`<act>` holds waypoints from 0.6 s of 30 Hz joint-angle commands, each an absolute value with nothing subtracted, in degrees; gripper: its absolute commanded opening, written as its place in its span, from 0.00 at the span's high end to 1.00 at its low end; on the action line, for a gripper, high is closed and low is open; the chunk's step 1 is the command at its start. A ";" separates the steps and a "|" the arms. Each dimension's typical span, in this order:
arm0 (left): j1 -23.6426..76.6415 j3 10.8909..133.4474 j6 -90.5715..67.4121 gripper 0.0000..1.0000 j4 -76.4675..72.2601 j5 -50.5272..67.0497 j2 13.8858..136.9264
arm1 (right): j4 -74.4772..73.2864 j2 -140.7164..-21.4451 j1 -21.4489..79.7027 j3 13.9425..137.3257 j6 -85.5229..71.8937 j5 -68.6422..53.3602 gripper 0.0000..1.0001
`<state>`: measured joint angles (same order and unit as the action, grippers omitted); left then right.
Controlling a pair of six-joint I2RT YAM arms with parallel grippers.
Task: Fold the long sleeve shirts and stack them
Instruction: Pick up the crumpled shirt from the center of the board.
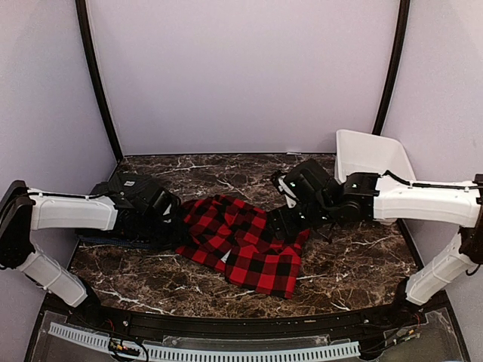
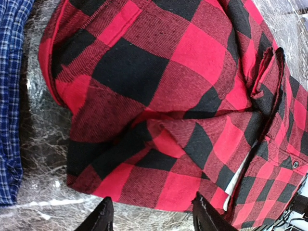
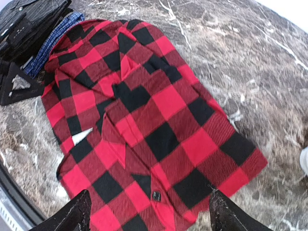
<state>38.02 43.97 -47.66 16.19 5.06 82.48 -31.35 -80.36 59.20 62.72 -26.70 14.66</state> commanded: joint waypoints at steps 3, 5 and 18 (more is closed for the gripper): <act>39.37 46.35 -50.24 0.46 13.80 4.36 83.14 | -23.88 -94.51 56.59 73.64 -16.40 13.29 0.19; 39.97 47.33 -51.17 0.47 12.76 4.08 84.70 | -23.45 -99.95 55.94 79.38 -13.68 11.82 0.19; 42.33 51.64 -54.84 0.56 11.23 1.89 93.56 | -24.90 -130.44 51.60 111.89 -5.35 2.28 0.28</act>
